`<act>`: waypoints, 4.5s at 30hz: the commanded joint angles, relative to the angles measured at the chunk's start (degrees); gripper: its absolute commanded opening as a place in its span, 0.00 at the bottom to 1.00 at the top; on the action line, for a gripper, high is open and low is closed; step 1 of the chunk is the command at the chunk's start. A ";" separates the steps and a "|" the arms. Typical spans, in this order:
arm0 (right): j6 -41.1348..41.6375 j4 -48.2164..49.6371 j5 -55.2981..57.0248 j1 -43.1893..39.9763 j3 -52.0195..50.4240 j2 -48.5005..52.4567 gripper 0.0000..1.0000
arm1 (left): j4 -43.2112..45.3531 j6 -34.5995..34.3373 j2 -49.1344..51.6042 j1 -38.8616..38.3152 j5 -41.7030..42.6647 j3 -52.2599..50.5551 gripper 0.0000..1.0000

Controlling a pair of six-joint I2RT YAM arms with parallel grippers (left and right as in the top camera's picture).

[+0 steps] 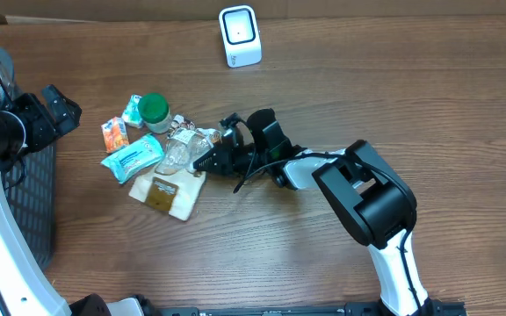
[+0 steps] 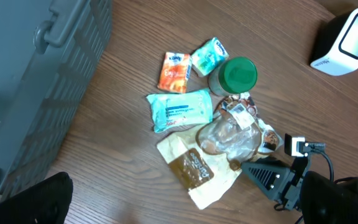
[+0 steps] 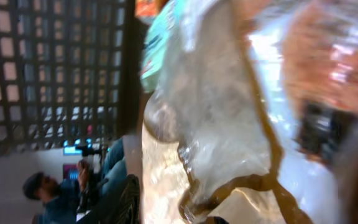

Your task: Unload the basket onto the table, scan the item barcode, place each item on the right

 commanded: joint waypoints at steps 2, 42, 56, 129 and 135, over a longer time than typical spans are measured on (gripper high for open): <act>0.76 0.70 -2.03 0.02 2.29 -1.90 0.38 | 0.11 -0.55 -0.85 0.22 -0.17 0.37 0.99; -46.75 -65.53 12.46 -14.71 2.29 -20.35 0.04 | 0.11 -0.55 -0.85 0.22 -0.15 0.37 1.00; -46.69 -71.01 12.57 -17.22 2.21 -20.44 0.04 | 0.11 -0.55 -0.85 0.22 -0.17 0.37 1.00; -43.47 -66.95 10.45 -17.27 2.05 -18.60 0.35 | 62.73 -24.52 17.16 -47.34 22.25 -63.41 0.04; -43.52 -62.12 10.23 -17.27 1.84 -14.23 0.34 | 62.73 -23.56 17.16 -47.32 23.08 -63.41 0.04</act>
